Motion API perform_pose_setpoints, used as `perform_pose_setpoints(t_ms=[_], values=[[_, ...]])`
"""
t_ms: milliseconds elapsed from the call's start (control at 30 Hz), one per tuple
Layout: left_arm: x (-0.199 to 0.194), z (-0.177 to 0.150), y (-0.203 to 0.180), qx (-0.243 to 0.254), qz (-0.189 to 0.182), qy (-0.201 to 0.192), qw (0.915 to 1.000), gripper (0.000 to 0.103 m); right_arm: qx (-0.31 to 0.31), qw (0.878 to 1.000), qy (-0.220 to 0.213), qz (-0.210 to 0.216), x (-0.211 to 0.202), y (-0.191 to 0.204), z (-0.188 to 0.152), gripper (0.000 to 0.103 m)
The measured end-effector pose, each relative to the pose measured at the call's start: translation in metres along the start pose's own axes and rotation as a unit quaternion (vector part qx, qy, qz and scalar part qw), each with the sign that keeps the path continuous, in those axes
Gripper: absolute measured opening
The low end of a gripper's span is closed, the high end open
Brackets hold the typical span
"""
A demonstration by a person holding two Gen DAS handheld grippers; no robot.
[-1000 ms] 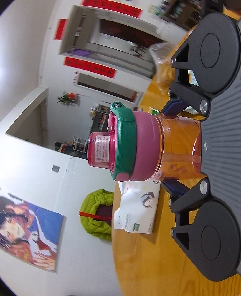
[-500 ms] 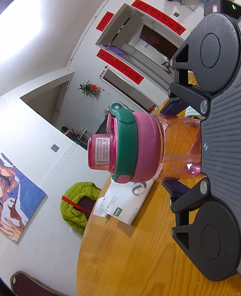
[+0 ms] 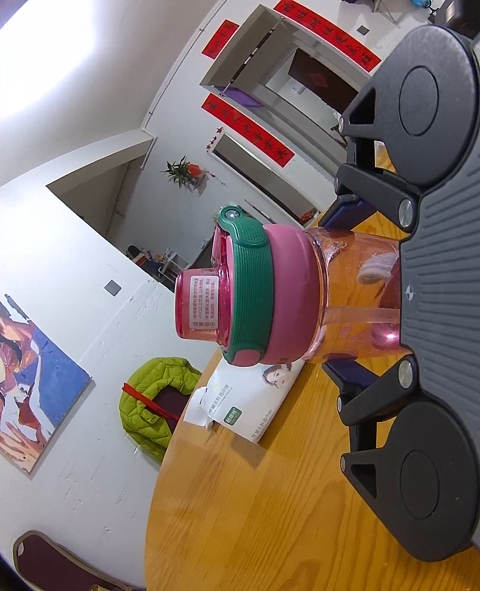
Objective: Clean container
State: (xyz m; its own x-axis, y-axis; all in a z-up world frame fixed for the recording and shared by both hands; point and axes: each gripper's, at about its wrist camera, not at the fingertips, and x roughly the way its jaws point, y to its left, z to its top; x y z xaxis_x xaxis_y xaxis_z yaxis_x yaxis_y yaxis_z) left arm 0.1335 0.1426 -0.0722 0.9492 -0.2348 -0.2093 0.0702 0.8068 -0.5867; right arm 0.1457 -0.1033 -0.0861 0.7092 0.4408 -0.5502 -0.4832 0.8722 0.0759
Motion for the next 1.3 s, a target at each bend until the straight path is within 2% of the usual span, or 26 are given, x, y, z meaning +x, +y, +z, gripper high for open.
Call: perform_pose_setpoints(t_ms=[100, 200, 267, 700, 767, 933, 1033, 1100, 1133, 1233, 1300], values=[[0.0, 0.0, 0.0, 0.0, 0.0, 0.0, 1.0, 0.072, -0.007, 1.0, 0.004, -0.007, -0.002, -0.002, 0.002, 0.034], [-0.001, -0.001, -0.002, 0.006, 0.001, 0.0, 1.0, 0.072, -0.015, 1.0, 0.009, -0.015, -0.004, -0.005, 0.005, 0.023], [-0.001, -0.002, -0.004, 0.014, 0.002, -0.001, 0.9999, 0.072, -0.019, 1.0, 0.011, -0.02, -0.006, -0.007, 0.006, 0.01], [0.0, -0.002, -0.006, 0.031, 0.001, 0.0, 0.9995, 0.072, -0.047, 0.997, 0.03, -0.048, -0.012, -0.016, 0.015, 0.009], [0.0, -0.002, -0.006, 0.035, 0.001, 0.0, 0.9994, 0.072, -0.014, 0.999, 0.027, -0.015, 0.01, -0.006, 0.006, 0.009], [0.001, -0.004, -0.009, 0.038, 0.002, -0.001, 0.9993, 0.072, 0.017, 0.994, 0.034, 0.107, -0.015, -0.001, -0.01, 0.009], [0.002, -0.003, -0.01, 0.043, 0.003, -0.001, 0.9991, 0.072, -0.008, 0.985, 0.04, 0.165, -0.034, 0.012, -0.018, 0.009], [0.002, -0.005, -0.012, 0.052, 0.003, -0.001, 0.9987, 0.072, -0.045, 0.984, 0.041, 0.17, -0.041, 0.024, -0.021, 0.009], [0.002, -0.005, -0.014, 0.057, 0.003, -0.002, 0.9984, 0.072, -0.057, 0.985, 0.039, 0.159, -0.034, 0.035, -0.022, 0.009], [0.001, -0.008, -0.017, 0.07, 0.003, -0.002, 0.9975, 0.072, -0.067, 0.989, 0.038, 0.129, -0.034, 0.038, -0.02, 0.009], [0.001, -0.008, -0.018, 0.076, 0.003, -0.002, 0.9971, 0.072, -0.065, 0.993, 0.035, 0.094, -0.029, 0.033, -0.017, 0.008]])
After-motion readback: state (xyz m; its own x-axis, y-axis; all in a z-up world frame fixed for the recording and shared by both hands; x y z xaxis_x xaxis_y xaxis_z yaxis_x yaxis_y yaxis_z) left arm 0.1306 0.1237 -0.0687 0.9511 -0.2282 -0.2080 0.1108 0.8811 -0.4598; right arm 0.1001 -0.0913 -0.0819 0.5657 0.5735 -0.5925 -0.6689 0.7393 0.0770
